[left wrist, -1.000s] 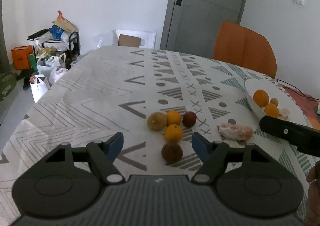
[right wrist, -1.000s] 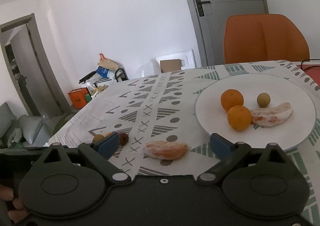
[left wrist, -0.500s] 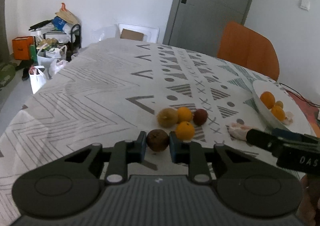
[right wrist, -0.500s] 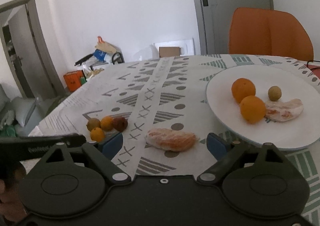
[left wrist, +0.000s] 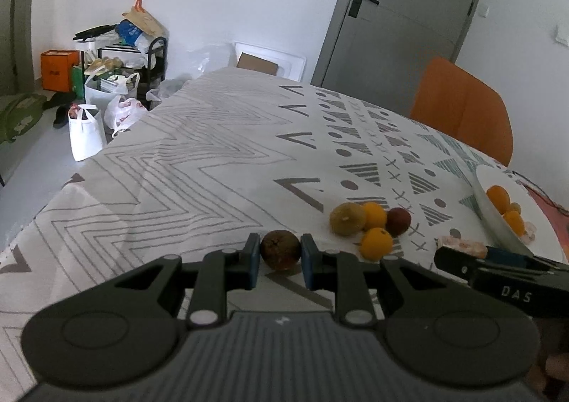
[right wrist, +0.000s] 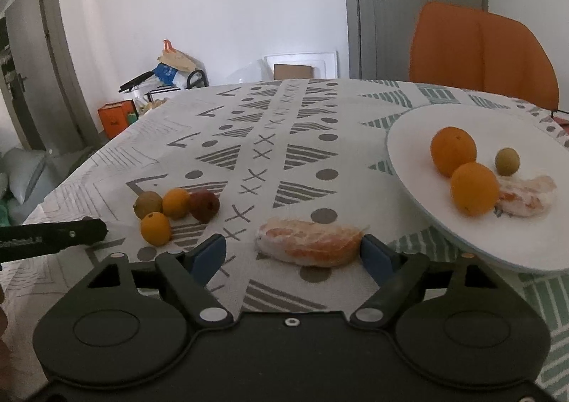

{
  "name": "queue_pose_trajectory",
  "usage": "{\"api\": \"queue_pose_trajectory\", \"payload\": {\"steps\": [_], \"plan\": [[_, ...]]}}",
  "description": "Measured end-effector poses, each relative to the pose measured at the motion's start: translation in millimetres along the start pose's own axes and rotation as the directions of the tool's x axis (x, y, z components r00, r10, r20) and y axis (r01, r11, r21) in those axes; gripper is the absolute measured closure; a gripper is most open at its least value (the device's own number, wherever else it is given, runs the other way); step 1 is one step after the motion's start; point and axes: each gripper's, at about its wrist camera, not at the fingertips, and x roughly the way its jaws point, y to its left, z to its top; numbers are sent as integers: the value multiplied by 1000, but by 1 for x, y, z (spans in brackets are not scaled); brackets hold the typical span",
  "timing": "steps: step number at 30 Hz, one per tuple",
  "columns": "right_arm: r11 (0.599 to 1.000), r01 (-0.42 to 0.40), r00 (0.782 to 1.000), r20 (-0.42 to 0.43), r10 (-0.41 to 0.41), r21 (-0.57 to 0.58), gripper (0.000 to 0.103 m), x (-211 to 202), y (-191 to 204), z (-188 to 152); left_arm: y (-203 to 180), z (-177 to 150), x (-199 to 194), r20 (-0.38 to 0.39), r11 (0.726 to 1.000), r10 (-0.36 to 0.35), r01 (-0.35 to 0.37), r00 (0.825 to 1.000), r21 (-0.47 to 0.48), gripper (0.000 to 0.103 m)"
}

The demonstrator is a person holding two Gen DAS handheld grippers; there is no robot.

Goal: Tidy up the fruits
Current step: 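Grasp a brown plum with the left gripper while the right grasps the peeled orange piece, then carry the plum and peeled orange piece toward the white plate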

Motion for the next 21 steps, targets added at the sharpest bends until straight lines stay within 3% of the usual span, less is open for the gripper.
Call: {"api": "queue_pose_trajectory", "payload": {"steps": [8,12,21], "plan": [[995,46,999,1,-46,-88,21,8,12,1,9,1,-3,10,1000,17,-16,1000,-23,80],[993,50,999,15,-49,-105,40,5,12,1,10,1,-5,9,999,21,-21,1000,-29,80],[996,19,999,34,-16,-88,43,-9,6,5,-1,5,-11,26,1000,19,-19,999,-3,81]]}}
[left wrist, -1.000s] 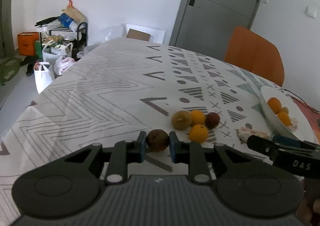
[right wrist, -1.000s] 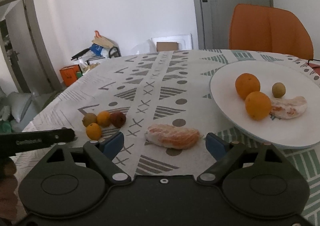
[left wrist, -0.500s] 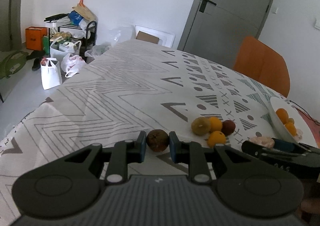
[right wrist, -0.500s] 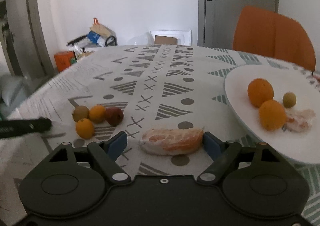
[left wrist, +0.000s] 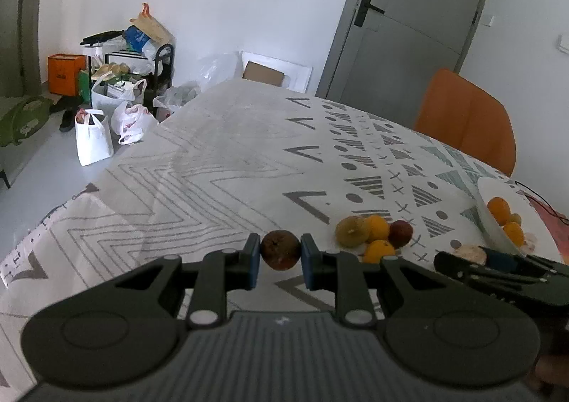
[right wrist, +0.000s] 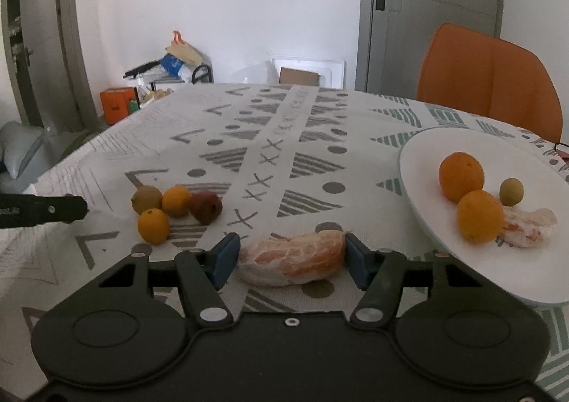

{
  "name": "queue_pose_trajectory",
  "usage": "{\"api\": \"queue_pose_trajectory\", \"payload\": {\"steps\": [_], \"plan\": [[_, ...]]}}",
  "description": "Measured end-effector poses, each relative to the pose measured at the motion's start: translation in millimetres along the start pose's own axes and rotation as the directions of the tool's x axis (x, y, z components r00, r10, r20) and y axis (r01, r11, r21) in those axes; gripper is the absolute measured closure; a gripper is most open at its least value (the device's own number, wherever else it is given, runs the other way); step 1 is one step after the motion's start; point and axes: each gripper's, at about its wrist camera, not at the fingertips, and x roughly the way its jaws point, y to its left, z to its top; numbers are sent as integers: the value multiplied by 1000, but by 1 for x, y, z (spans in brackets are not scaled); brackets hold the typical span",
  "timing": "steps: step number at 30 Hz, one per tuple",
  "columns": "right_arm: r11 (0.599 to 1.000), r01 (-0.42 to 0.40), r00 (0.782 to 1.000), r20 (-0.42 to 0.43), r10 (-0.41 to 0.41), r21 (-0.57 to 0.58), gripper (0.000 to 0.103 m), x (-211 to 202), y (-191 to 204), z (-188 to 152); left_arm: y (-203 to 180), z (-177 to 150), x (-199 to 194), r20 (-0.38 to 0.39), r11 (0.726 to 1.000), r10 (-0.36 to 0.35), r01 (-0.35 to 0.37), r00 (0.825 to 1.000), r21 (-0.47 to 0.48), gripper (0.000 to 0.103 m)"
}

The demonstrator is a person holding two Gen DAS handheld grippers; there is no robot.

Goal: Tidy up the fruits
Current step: 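Carry the plum and peeled orange piece toward the white plate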

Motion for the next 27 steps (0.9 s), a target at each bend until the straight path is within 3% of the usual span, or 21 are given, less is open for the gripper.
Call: {"api": "queue_pose_trajectory", "payload": {"steps": [13,27], "plan": [[999,5,994,113,-9,35,43,-38,-18,19,-32,9,-3,14,996,-70,69,997,59,81],[990,50,982,175,-73,130,43,-63,-67,9,-83,12,6,0,983,-109,108,994,145,81]]}}
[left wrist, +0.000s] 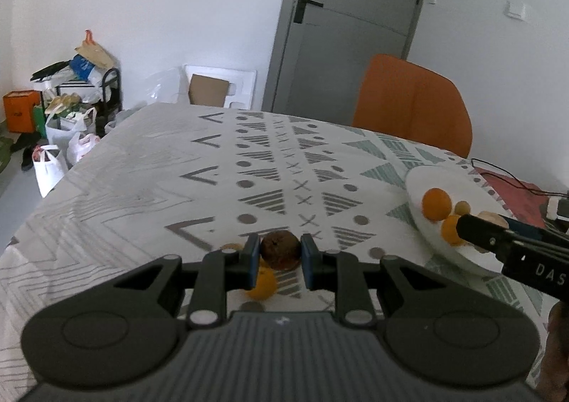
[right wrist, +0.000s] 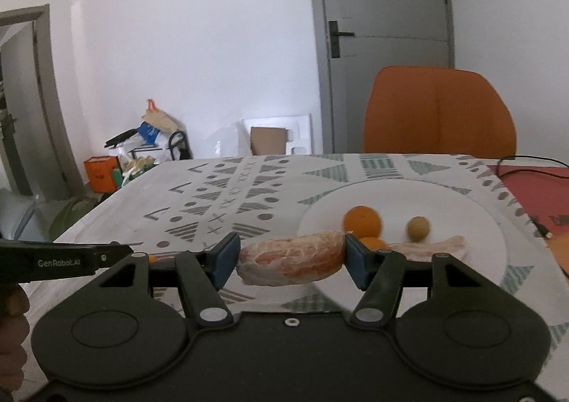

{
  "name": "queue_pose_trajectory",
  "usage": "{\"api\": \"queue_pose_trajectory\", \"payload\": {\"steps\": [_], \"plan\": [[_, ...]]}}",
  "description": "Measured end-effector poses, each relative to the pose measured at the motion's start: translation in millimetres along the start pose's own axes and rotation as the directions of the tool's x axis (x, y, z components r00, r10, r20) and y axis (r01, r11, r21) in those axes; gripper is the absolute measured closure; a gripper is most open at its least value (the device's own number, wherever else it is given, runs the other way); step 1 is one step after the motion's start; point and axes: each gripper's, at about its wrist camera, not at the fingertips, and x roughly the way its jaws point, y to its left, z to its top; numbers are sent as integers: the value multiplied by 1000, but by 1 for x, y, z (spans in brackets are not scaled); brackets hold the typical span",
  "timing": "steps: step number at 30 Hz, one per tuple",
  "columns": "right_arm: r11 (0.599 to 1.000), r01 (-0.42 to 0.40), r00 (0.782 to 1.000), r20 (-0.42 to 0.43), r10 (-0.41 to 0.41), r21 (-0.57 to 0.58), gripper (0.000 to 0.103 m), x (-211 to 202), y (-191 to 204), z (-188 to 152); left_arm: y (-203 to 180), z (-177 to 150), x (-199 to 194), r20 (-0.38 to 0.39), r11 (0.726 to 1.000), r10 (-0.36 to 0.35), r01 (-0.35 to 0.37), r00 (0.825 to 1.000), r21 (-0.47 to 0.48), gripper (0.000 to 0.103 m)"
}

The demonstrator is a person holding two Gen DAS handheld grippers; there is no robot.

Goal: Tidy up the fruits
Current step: 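Carry the plum and peeled orange piece toward the white plate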

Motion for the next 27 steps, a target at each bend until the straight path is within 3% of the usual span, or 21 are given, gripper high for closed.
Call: {"api": "queue_pose_trajectory", "payload": {"steps": [27], "plan": [[990,109,993,28,-112,92,43,-9,-75,-9,-74,12,25,1,990,-71,71,997,119,81]]}}
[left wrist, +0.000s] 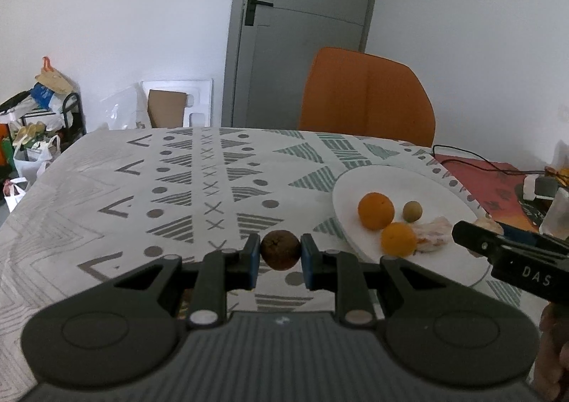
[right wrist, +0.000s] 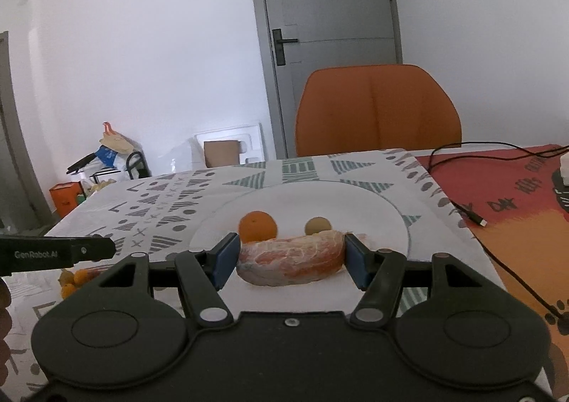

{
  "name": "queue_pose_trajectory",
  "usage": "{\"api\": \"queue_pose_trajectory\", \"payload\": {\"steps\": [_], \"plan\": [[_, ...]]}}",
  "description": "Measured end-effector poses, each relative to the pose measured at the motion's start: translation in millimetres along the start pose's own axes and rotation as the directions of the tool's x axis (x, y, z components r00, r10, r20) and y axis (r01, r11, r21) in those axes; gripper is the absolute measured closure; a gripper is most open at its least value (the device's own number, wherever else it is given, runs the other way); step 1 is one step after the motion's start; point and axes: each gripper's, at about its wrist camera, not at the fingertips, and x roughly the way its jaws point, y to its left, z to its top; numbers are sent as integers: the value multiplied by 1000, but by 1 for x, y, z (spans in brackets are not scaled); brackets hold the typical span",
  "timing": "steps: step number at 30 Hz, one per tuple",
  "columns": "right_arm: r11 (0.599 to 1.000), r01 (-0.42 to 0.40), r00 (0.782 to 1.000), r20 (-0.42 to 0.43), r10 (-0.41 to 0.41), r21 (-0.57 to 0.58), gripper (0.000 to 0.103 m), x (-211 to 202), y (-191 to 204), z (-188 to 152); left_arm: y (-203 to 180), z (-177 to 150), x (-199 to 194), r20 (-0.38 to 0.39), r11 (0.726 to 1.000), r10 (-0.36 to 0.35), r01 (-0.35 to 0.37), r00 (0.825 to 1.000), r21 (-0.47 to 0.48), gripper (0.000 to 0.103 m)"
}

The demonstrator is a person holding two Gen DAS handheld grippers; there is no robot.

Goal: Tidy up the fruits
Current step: 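Carry the plum and peeled orange piece toward the white plate, then open the right gripper to drop the peeled orange piece while the left releases the plum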

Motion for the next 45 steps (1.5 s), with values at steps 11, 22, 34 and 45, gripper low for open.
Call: {"api": "queue_pose_trajectory", "payload": {"steps": [11,22,34,45], "plan": [[1000,5,1000,-5,-5,20,43,4,-21,-1,-26,9,12,3,999,-23,23,1000,30,81],[1000,21,1000,-21,-21,-12,22,10,-20,-5,-44,12,31,-12,996,-65,66,998,52,81],[999,45,999,-26,-44,26,22,3,-32,-5,-67,18,43,-16,990,-115,115,993,85,78],[999,7,999,-32,-6,31,22,4,-20,-6,-42,17,23,20,997,-32,30,999,72,38]]}}
